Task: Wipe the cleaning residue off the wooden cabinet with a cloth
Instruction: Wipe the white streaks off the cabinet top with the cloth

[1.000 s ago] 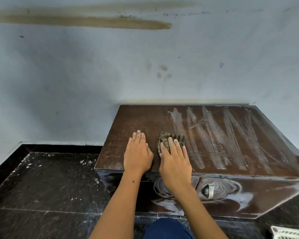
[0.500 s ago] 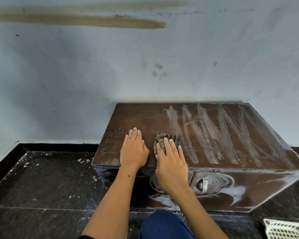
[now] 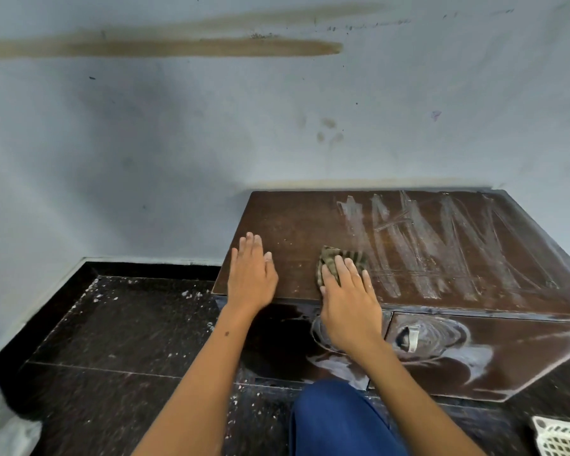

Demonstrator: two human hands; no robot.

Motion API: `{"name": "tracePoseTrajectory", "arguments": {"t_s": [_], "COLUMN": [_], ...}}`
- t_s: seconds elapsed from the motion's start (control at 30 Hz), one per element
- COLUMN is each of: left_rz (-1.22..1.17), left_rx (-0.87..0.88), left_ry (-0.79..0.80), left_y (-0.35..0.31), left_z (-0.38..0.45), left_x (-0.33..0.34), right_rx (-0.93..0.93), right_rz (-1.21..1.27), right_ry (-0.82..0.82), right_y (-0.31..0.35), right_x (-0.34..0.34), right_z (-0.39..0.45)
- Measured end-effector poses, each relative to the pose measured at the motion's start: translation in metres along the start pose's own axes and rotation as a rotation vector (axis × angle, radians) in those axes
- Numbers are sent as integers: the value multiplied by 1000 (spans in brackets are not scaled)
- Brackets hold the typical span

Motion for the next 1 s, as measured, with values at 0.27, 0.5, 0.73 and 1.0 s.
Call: {"name": "tracePoseTrajectory", "arguments": {"t_s": [0.27,0.5,0.73,1.0], "left_rz": [-161,-366,-417,-385], "left_rx": [-234,-364,-292,-266], "left_ry": [-85,-233,-273,-267], "left_y": [68,68,38,40], "left_z": [-38,-44,-27,-34], "left_x": [-48,-67,-68,-70], "right_rx": [3,-389,-332,62], "right_rz": [13,-23,30,-13], "right_ry": [90,277,323,257], "right_y": [72,185,156,52], "right_x": [11,44,37,15], "right_z": [-2,-6,63,127]}}
Point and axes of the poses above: each hand's wrist, its own z-axis towards the middle knuckle, its own x-axis out of the palm, y = z × x, the point moved 5 cm from there along z, towards the middle knuckle, and after that the axes turned 12 degrees about x, right-handed, at the moved point
